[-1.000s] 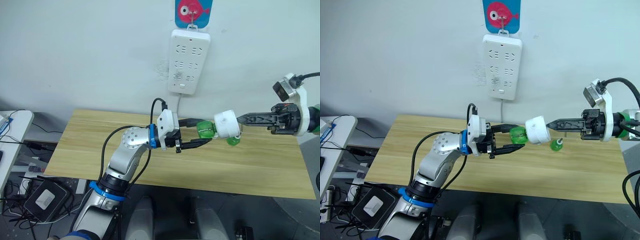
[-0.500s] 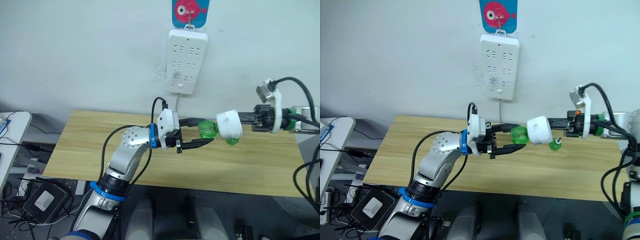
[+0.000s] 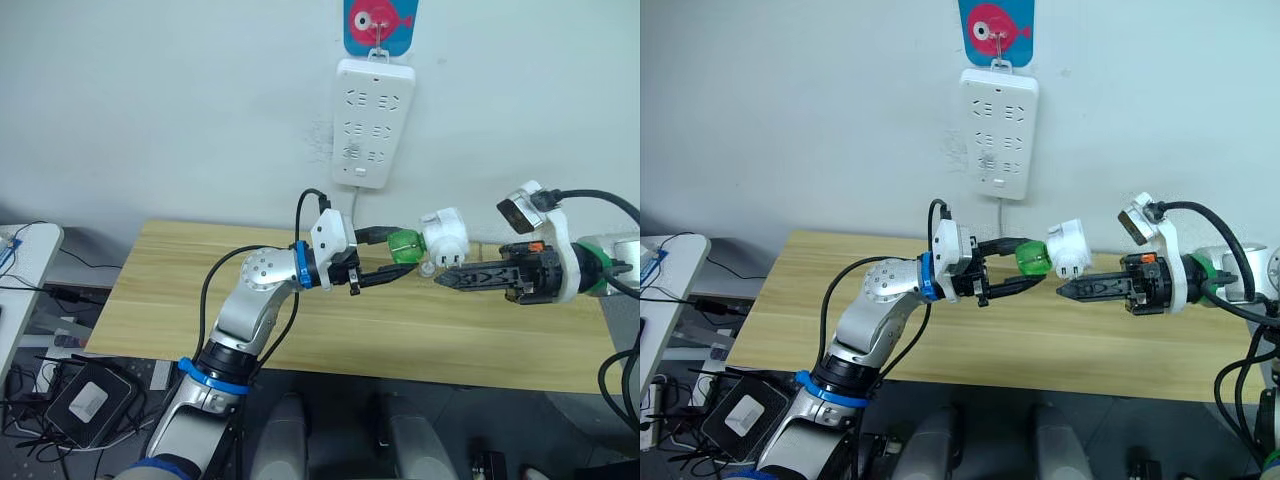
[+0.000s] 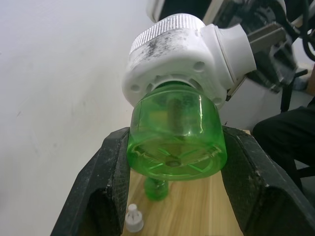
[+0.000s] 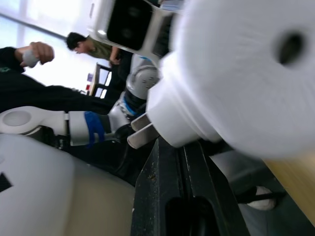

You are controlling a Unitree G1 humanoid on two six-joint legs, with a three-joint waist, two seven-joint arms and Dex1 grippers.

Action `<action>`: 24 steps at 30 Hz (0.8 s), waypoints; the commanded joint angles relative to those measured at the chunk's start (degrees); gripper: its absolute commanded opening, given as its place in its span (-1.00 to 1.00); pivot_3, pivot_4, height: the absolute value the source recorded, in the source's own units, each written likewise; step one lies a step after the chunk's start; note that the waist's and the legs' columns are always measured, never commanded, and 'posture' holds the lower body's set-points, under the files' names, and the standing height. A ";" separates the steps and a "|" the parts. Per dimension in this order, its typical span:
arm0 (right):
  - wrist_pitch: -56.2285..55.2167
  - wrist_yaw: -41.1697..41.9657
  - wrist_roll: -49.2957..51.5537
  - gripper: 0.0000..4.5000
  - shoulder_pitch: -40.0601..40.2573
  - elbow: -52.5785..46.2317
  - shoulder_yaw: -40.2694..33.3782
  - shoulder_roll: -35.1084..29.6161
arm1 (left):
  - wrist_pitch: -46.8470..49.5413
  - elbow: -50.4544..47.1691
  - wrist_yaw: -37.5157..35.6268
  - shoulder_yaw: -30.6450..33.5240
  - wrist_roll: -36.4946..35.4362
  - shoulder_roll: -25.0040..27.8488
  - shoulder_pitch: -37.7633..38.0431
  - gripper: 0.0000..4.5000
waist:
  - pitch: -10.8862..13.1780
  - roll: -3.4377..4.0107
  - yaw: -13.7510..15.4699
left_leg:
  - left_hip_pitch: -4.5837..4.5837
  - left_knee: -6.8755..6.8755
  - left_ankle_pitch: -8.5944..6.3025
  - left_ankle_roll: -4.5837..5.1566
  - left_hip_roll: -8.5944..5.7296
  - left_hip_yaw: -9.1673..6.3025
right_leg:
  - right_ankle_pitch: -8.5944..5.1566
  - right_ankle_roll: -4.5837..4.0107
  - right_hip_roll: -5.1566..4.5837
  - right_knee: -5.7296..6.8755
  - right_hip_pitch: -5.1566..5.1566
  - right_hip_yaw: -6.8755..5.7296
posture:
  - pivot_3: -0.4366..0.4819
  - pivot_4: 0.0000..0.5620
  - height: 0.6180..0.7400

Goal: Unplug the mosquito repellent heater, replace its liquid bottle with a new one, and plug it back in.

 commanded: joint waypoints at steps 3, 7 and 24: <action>-1.65 -5.88 2.31 -0.99 -6.77 2.99 0.10 1.69 | -1.08 -1.34 -0.22 -0.42 -0.20 -0.42 -0.24 0.01 | 0.00 0.00 -0.06 | -0.01 -0.02 0.00 0.00 0.02 -0.03 | 0.00 0.00 0.02 -0.02 0.00 -0.02 | -0.03 0.08 1.00; -3.77 -7.12 -3.15 -0.99 -9.88 5.69 0.33 3.66 | -0.52 -1.91 -0.75 -0.86 -0.49 -0.29 0.11 0.01 | 0.00 0.00 -0.04 | -0.02 -0.02 0.00 0.00 -0.01 -0.01 | 0.00 0.00 -0.01 -0.01 -0.01 -0.01 | -0.03 0.08 1.00; -23.05 18.83 -36.09 -0.99 -8.27 6.41 16.91 0.51 | 5.32 -7.25 -2.66 -0.49 -5.43 0.37 1.94 0.01 | 0.01 0.01 0.25 | -0.02 -0.03 0.00 0.00 0.00 -0.02 | 0.00 0.00 -0.09 -0.04 -0.03 -0.03 | 0.03 0.03 1.00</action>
